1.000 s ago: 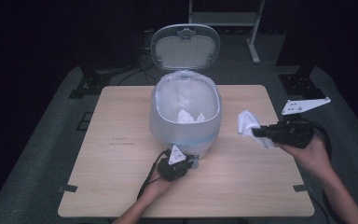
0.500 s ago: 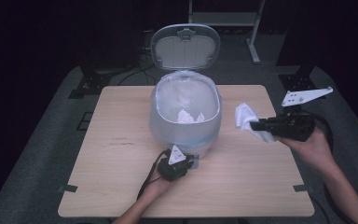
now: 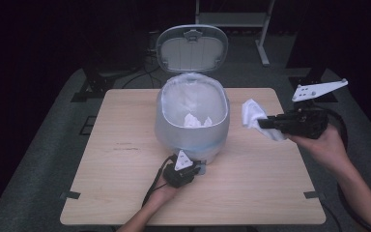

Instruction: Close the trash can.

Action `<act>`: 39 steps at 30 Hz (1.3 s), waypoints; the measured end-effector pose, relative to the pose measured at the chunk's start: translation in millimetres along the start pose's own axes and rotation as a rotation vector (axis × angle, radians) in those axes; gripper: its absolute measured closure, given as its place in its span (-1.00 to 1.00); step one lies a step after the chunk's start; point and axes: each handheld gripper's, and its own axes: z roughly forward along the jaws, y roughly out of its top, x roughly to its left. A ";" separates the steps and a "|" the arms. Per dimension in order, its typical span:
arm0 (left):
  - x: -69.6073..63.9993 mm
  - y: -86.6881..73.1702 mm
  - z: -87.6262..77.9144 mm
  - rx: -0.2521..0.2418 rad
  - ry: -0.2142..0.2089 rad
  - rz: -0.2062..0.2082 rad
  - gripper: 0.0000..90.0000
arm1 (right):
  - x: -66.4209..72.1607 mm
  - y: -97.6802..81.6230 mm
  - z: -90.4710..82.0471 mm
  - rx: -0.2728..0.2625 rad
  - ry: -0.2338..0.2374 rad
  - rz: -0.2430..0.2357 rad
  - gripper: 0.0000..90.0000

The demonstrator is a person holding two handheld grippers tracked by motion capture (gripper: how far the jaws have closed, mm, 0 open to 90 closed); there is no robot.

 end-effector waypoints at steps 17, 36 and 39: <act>-0.1 -0.1 0.2 -0.003 0.000 0.001 0.66 | 3.5 24.1 0.0 -0.003 0.008 -0.028 0.90; 0.1 -0.1 0.3 -0.003 -0.001 -0.001 0.66 | 10.1 48.2 4.4 0.001 0.024 -0.058 0.90; 0.1 -0.2 0.3 -0.004 0.000 -0.001 0.66 | 10.7 51.6 5.4 0.000 0.027 -0.061 0.90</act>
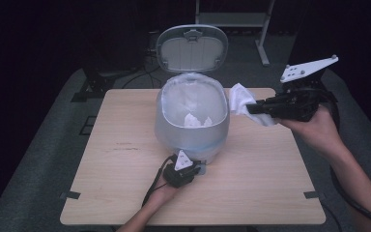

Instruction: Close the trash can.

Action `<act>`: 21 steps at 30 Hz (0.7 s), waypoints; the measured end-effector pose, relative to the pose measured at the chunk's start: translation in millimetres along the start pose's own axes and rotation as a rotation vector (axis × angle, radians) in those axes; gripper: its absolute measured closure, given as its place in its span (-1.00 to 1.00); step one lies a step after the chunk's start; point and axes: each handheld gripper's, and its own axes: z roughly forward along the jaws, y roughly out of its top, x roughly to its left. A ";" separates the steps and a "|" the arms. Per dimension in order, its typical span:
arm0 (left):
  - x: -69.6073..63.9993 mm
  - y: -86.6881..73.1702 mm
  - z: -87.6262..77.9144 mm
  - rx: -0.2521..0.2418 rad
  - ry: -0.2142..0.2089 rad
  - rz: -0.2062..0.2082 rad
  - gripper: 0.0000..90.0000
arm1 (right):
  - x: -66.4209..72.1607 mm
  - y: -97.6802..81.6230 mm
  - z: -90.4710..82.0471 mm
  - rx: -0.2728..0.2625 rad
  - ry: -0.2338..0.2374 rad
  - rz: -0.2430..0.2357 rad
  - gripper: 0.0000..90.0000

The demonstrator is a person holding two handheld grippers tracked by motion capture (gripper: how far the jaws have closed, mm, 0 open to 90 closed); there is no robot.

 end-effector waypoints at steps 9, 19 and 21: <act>0.0 0.0 0.1 -0.001 0.000 0.000 0.66 | 2.0 11.0 5.6 -0.001 0.013 -0.011 0.90; 0.1 0.0 0.0 -0.001 0.000 -0.001 0.66 | 4.1 24.9 15.1 0.004 0.027 -0.022 0.90; 0.1 0.0 0.0 -0.001 -0.001 -0.002 0.66 | 4.9 27.6 17.4 0.007 0.030 -0.026 0.90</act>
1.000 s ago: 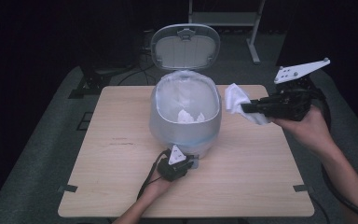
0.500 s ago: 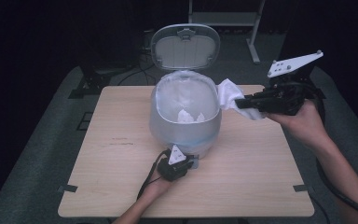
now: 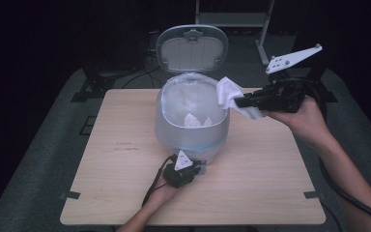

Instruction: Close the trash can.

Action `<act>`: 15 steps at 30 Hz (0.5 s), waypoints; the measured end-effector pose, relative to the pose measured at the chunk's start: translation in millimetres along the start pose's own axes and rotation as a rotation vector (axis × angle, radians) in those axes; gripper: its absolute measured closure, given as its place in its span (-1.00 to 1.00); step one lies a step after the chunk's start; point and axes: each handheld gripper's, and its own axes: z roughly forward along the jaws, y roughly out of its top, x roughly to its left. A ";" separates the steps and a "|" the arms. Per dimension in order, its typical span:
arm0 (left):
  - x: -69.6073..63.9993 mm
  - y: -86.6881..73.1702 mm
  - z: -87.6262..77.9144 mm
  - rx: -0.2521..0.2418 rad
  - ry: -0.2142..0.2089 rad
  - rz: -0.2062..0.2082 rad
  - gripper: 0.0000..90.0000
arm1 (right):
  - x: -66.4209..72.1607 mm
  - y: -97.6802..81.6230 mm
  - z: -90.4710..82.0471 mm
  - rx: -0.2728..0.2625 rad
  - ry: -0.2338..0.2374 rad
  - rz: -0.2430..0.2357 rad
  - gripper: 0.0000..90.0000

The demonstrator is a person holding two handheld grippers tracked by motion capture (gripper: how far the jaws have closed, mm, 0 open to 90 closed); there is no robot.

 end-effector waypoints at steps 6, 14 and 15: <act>0.0 0.1 -0.2 0.003 0.000 0.000 0.66 | 1.8 7.9 7.7 0.006 0.011 -0.008 0.90; 0.4 0.2 -0.3 0.004 -0.002 0.001 0.66 | 3.5 18.4 19.3 0.015 0.024 -0.022 0.90; 0.4 0.2 -0.3 0.004 -0.002 0.001 0.66 | 3.7 19.8 20.8 0.017 0.026 -0.023 0.90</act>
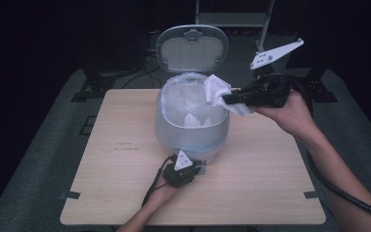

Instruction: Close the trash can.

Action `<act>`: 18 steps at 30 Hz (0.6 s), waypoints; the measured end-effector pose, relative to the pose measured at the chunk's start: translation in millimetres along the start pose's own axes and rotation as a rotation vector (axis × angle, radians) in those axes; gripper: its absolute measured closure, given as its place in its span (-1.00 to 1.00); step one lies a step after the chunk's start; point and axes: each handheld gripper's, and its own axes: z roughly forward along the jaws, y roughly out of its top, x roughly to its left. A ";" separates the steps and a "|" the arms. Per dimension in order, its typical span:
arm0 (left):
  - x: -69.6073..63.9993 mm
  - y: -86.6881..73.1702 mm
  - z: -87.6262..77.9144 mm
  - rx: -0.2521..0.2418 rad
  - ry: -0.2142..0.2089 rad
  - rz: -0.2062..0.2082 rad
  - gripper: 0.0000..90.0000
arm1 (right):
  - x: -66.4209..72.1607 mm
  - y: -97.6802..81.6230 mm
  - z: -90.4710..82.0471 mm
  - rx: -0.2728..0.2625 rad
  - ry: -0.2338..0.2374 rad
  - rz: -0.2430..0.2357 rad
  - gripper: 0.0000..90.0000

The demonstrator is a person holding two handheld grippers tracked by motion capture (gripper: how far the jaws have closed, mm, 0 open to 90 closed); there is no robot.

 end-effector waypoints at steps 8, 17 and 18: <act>0.2 0.0 0.0 0.000 -0.001 -0.001 0.66 | -0.2 10.4 14.6 0.010 0.016 -0.010 0.90; 0.3 -0.2 0.2 -0.004 -0.003 -0.002 0.66 | -2.3 17.1 28.3 0.024 0.027 -0.013 0.89; 0.3 -0.1 0.2 -0.003 -0.002 -0.002 0.66 | -2.5 17.7 29.3 0.025 0.028 -0.011 0.89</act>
